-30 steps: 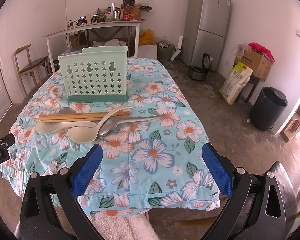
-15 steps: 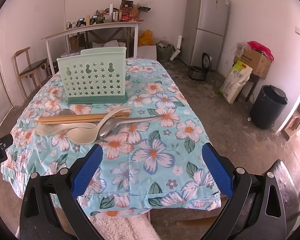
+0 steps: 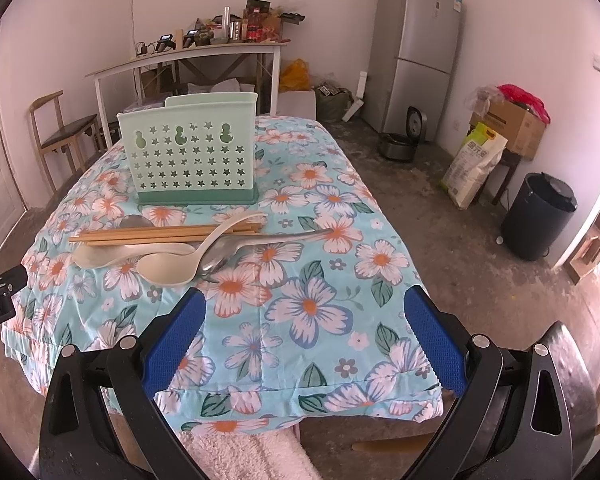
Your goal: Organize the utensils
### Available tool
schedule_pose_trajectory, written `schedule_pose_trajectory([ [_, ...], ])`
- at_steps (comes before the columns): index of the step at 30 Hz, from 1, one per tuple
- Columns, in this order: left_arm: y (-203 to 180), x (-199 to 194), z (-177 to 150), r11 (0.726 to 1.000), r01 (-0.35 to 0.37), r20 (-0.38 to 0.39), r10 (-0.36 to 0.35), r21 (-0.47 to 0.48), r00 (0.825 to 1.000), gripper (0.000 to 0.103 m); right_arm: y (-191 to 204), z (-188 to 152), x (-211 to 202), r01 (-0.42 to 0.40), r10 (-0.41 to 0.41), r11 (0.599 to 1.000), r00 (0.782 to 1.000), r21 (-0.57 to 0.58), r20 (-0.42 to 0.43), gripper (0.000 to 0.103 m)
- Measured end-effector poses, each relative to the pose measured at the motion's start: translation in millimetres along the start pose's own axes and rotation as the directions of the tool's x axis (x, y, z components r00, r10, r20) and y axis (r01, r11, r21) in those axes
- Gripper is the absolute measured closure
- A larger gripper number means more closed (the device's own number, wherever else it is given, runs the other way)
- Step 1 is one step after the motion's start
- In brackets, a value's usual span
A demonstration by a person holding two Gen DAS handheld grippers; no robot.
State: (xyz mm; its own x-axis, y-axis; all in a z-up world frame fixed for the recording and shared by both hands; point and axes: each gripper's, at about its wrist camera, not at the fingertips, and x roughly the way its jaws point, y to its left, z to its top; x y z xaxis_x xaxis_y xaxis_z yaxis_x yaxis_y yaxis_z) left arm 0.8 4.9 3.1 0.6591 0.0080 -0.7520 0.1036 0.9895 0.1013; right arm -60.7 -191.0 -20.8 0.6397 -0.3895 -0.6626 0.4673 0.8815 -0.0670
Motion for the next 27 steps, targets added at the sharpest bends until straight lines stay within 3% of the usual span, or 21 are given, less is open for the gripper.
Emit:
schedule_pose_trajectory([
  [18,-0.6,3.4,3.1,1.0,0.008,-0.017,-0.008,0.009,1.0,0.004,1.9,-0.6,7.9,-0.006,0.006,1.0,1.0,-0.002,0.007,0.008],
  [27,-3.5,26.5,5.6,0.999,0.025,-0.035,-0.024,0.027,0.999,0.004,15.8,-3.4,18.3,-0.007,0.006,0.999,1.0,-0.045,-0.006,0.008],
])
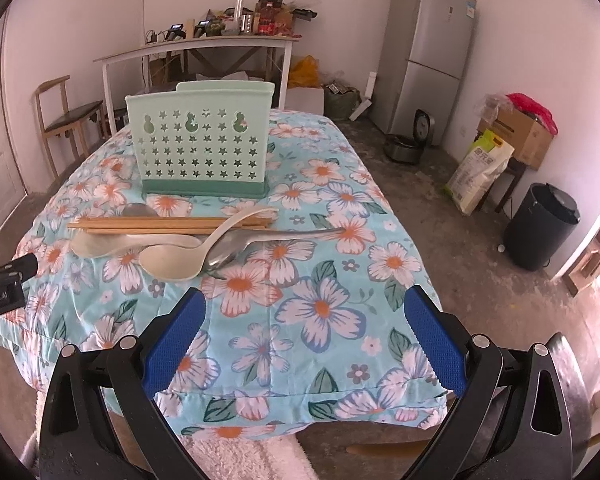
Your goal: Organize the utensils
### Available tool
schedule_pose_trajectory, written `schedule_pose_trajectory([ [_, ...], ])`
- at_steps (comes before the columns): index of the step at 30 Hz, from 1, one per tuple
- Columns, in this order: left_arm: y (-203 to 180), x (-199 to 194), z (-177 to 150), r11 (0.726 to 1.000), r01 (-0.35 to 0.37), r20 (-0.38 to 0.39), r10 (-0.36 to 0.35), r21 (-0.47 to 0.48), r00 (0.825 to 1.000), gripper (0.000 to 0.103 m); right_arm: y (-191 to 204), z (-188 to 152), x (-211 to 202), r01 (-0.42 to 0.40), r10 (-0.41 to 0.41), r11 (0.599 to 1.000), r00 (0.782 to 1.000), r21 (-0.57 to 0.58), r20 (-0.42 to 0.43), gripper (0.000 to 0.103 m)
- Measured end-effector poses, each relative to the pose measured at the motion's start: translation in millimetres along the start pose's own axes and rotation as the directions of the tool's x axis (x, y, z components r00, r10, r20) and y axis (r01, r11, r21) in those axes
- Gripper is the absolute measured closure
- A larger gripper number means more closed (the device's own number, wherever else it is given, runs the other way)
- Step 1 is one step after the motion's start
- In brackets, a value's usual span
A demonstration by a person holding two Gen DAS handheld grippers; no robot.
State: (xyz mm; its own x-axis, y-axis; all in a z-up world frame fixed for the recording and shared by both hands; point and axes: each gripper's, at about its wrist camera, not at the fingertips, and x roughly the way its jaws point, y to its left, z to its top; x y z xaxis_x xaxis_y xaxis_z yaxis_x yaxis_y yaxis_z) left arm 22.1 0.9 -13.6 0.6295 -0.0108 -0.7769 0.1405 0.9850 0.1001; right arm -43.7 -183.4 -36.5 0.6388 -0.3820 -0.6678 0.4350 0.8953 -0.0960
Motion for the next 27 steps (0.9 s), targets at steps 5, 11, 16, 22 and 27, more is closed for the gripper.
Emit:
schedule_pose_trajectory([
  [5,-0.7,6.0,8.4,1.0,0.009,0.018,-0.01,0.026,1.0,0.004,-0.8,7.9,2.4,0.0,0.0,1.0,1.0,0.012,0.023,0.008],
  [11,-3.2,14.1,17.2,0.998,0.046,0.009,-0.047,0.034,0.999,0.004,-0.9,23.4,3.9,-0.015,0.013,1.0,0.997,0.026,0.073,0.008],
  [16,-7.7,23.3,19.3,0.996,0.078,-0.006,-0.078,0.041,0.997,0.004,3.3,32.0,11.5,-0.042,0.039,0.999,0.994,0.03,0.101,0.008],
  [22,-13.1,36.8,23.1,0.994,0.097,-0.005,-0.096,0.047,0.995,0.004,11.3,34.0,25.4,-0.077,0.076,0.997,0.991,0.004,0.114,0.008],
  [27,-20.0,48.0,27.0,0.993,0.11,-0.007,-0.109,0.054,0.994,0.004,12.3,38.3,38.9,-0.111,0.11,0.994,0.987,-0.003,0.114,0.008],
])
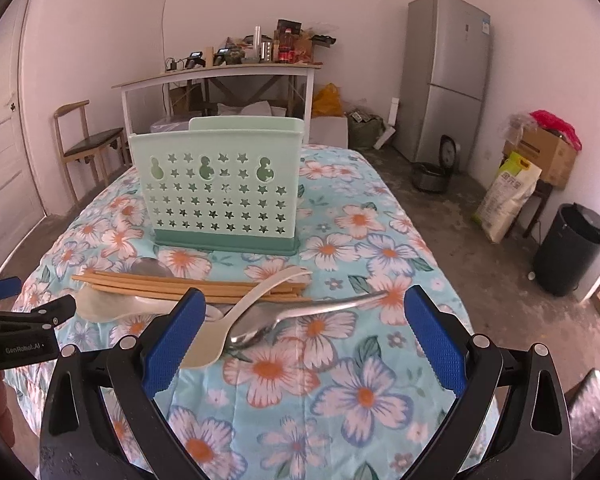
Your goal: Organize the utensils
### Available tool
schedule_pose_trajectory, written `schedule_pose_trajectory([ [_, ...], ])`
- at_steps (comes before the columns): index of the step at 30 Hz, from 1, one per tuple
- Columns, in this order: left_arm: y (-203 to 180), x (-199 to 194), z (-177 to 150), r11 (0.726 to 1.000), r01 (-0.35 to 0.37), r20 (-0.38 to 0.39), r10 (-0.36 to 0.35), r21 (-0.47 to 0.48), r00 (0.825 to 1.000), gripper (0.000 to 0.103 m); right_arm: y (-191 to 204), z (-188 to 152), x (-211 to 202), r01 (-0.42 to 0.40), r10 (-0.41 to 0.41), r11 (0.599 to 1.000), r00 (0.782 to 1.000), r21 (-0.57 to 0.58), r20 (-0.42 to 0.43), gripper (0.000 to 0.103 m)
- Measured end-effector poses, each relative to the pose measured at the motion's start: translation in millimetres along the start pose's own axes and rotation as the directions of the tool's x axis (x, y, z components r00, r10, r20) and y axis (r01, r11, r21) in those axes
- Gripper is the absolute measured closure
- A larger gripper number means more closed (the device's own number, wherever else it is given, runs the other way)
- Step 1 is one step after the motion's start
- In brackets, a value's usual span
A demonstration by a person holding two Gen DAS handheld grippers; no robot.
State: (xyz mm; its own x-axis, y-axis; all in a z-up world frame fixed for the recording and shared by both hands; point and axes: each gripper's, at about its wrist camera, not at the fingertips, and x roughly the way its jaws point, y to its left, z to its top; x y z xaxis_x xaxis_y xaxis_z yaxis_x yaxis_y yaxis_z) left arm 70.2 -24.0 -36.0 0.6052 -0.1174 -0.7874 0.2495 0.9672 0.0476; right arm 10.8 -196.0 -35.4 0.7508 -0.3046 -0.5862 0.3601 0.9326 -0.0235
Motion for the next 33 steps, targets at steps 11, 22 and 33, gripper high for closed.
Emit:
schedule_pose_trajectory([
  [11,4.3,1.1,-6.0,0.986,0.152,0.069,-0.148,-0.067,0.987,0.004,-12.2,-8.4,21.0,-0.147,0.146,0.989,0.989,-0.021,-0.022,0.008],
  [22,-3.5,9.3,14.4,0.954,0.278,0.097,-0.268,-0.11,0.959,0.004,-28.9,-9.0,46.4,-0.302,0.3,0.953,0.952,-0.022,-0.063,0.008],
  [33,-25.5,45.5,77.6,0.947,0.312,-0.031,-0.311,0.069,0.95,0.048,-18.2,-13.1,49.6,-0.417,0.411,0.907,0.907,-0.057,-0.09,0.009],
])
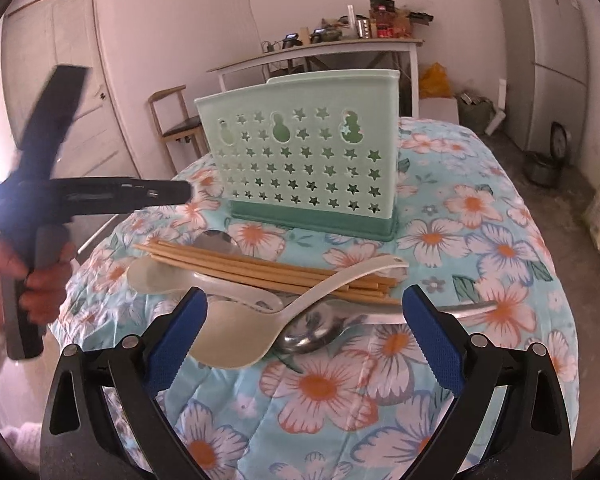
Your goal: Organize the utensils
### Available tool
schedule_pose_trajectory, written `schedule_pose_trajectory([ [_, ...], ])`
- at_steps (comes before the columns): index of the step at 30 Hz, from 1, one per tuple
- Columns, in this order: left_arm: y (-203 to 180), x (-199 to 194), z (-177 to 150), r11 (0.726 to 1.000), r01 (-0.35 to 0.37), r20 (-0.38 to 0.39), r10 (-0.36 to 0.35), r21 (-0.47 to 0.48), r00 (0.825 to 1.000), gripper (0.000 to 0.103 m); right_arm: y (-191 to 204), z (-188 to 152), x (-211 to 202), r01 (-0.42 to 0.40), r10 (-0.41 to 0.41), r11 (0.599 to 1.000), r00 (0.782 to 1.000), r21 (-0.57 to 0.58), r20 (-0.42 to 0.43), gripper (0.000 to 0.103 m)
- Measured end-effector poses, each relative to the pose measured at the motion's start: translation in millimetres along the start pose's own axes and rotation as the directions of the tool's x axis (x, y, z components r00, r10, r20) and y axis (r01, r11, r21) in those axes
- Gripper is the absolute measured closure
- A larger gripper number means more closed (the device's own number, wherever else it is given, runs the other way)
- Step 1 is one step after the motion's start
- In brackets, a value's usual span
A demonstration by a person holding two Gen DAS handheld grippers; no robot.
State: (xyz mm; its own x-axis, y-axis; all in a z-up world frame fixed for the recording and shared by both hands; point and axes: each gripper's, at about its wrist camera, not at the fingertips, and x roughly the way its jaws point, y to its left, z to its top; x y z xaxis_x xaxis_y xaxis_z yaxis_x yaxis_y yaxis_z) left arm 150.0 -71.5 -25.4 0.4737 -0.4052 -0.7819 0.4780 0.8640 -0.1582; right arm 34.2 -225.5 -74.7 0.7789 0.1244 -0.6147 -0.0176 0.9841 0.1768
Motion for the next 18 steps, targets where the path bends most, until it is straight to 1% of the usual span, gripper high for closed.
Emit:
schedule_pose_trajectory([
  [3,3.4,15.7,1.8,0.999,0.034,-0.064,-0.035,-0.013,0.997,0.059,-5.4,-4.0,7.8,0.003,-0.002,1.0,1.0,0.027,-0.024,0.009],
  [4,6.5,21.3,2.2,0.999,0.048,-0.092,-0.05,-0.025,0.994,0.061,-7.5,-4.9,9.9,0.005,-0.004,0.999,0.999,0.035,-0.033,0.009],
  [5,9.7,25.3,2.6,0.998,0.059,-0.114,-0.063,-0.039,0.991,0.065,-10.0,-6.2,12.9,0.008,-0.006,0.999,0.999,0.041,-0.04,0.009],
  [6,15.2,31.3,2.6,0.995,0.074,-0.146,-0.083,-0.065,0.986,0.07,-11.5,-7.6,14.5,0.01,-0.007,0.999,0.999,0.046,-0.046,0.009],
  [7,19.0,35.9,1.5,0.993,0.081,-0.168,-0.094,-0.085,0.981,0.073,-12.7,-7.9,15.6,0.011,-0.008,0.999,0.999,0.048,-0.05,0.009],
  [8,23.8,40.0,0.3,0.99,0.086,-0.191,-0.106,-0.109,0.976,0.079,-13.8,-8.5,16.4,0.012,-0.009,0.999,0.998,0.05,-0.054,0.009],
  [9,28.6,42.8,-1.1,0.987,0.095,-0.208,-0.122,-0.133,0.971,0.085,-15.0,-8.7,17.5,0.014,-0.011,0.999,0.998,0.05,-0.058,0.009],
  [10,33.5,44.6,-2.4,0.981,0.109,-0.218,-0.143,-0.159,0.965,0.088,-15.9,-8.9,18.0,0.016,-0.013,0.999,0.998,0.05,-0.061,0.009],
  [12,39.3,43.8,-3.8,0.971,0.142,-0.216,-0.183,-0.194,0.959,0.096,-16.5,-8.8,18.8,0.02,-0.017,0.999,0.998,0.047,-0.061,0.009],
  [15,46.1,39.7,-3.5,0.946,0.214,-0.193,-0.264,-0.245,0.945,0.096,-15.5,-8.4,21.3,0.028,-0.026,0.999,0.998,0.042,-0.062,0.009],
  [18,55.5,41.6,-5.0,0.934,0.228,-0.214,-0.291,-0.276,0.932,0.096,-13.0,-8.9,21.8,0.036,-0.033,0.998,0.997,0.043,-0.067,0.009],
])
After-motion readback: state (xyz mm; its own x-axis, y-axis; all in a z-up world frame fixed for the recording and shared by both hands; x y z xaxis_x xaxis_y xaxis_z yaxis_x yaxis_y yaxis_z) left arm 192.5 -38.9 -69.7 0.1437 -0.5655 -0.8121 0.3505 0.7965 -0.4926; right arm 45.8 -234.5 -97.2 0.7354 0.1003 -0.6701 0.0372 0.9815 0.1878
